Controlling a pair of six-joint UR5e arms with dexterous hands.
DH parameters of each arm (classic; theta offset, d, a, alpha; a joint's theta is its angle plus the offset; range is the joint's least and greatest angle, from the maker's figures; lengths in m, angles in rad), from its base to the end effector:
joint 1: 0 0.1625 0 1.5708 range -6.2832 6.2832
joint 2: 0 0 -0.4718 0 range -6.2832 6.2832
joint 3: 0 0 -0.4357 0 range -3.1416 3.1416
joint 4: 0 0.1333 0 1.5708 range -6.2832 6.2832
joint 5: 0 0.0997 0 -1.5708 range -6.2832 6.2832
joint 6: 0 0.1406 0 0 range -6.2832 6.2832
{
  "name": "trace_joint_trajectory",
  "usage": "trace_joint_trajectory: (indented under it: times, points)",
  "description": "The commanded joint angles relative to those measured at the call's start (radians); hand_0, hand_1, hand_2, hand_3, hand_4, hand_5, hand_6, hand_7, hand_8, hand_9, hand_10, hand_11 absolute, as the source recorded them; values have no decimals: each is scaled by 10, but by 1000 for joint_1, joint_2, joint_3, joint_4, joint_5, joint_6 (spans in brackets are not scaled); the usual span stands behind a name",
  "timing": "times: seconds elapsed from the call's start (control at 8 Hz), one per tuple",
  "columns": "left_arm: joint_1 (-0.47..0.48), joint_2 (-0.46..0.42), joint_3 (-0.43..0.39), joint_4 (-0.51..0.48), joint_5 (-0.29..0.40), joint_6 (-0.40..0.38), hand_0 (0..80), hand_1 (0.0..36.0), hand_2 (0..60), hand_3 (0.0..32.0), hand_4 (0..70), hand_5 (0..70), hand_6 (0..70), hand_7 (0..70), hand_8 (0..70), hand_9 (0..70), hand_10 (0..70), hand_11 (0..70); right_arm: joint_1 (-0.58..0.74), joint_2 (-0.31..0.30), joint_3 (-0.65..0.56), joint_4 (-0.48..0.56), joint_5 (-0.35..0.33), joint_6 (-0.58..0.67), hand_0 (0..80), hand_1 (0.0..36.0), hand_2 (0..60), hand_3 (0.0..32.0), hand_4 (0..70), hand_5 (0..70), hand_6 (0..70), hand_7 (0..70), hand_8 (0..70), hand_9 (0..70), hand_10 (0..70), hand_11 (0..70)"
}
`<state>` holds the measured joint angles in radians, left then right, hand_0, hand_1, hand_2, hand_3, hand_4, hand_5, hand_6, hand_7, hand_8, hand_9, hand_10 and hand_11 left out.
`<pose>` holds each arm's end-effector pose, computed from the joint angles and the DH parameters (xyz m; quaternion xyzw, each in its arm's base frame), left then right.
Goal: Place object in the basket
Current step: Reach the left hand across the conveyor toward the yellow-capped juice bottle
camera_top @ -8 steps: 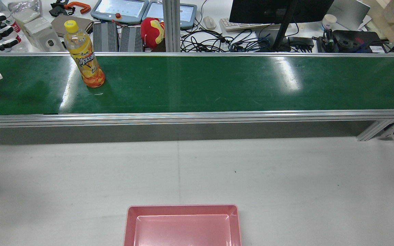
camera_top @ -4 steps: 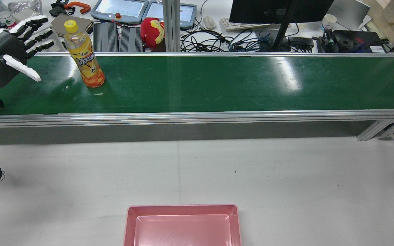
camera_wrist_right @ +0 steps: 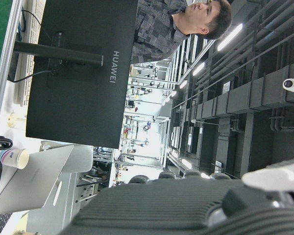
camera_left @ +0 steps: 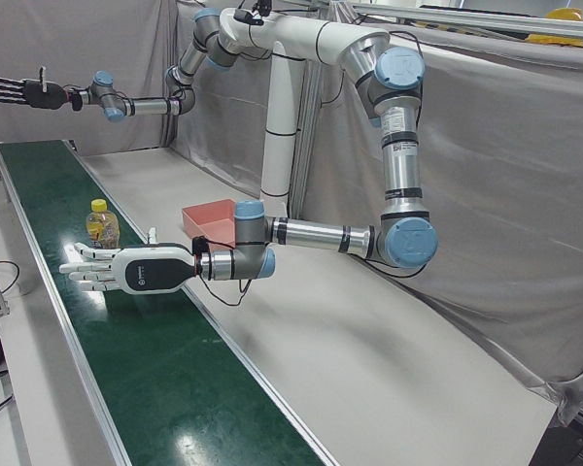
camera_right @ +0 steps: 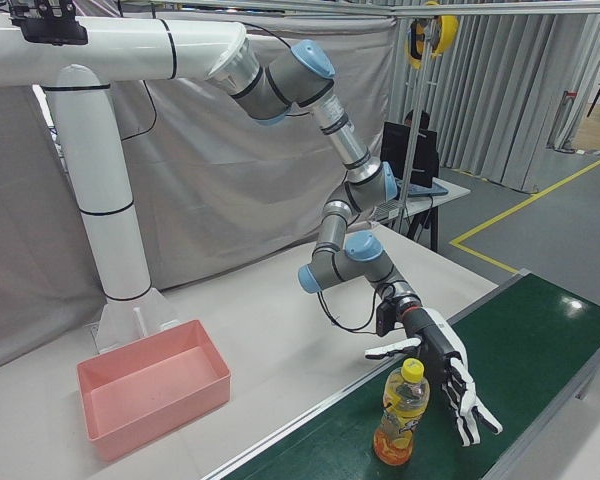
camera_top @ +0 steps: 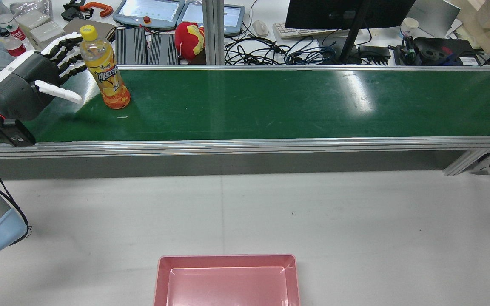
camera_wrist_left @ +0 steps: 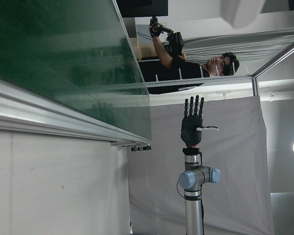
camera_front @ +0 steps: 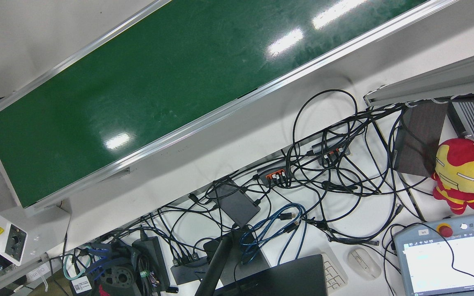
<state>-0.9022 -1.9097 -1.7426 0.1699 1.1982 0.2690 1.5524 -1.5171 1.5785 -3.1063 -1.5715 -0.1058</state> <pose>0.2853 -0.6587 0.4447 -0.0546 0.8079 -0.5742 0.1212 0.1220 -0.6121 0.6925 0.0321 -0.7398 0.6708 0.0420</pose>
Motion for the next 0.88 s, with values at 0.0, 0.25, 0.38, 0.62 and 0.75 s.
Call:
trace_joint_trajectory:
  times: [0.0, 0.25, 0.38, 0.62, 0.75]
  points:
    - [8, -83, 21, 54, -9, 1, 681, 136, 0, 36, 51, 267, 0, 0, 77, 96, 67, 123, 0, 0, 0, 0, 1, 0, 0, 0, 0, 0, 0, 0, 0, 0, 0, 0, 0, 0]
    - [9, -141, 67, 57, -9, 3, 617, 145, 0, 28, 54, 276, 0, 0, 79, 98, 67, 121, 0, 0, 0, 0, -1, 0, 0, 0, 0, 0, 0, 0, 0, 0, 0, 0, 0, 0]
    - [26, -155, 77, 60, -9, 1, 601, 164, 0, 22, 59, 284, 0, 0, 79, 99, 69, 123, 0, 0, 0, 0, 1, 0, 0, 0, 0, 0, 0, 0, 0, 0, 0, 0, 0, 0]
    - [57, -163, 72, 62, -11, 1, 583, 181, 8, 16, 65, 290, 0, 0, 83, 104, 72, 128, 2, 0, 0, 0, 1, 0, 0, 0, 0, 0, 0, 0, 0, 0, 0, 0, 0, 0]
    - [54, -163, 43, 84, -11, -2, 505, 276, 557, 2, 74, 343, 0, 1, 108, 138, 95, 162, 2, 0, 2, 0, 1, 0, 0, 0, 0, 0, 0, 0, 0, 0, 0, 0, 0, 0]
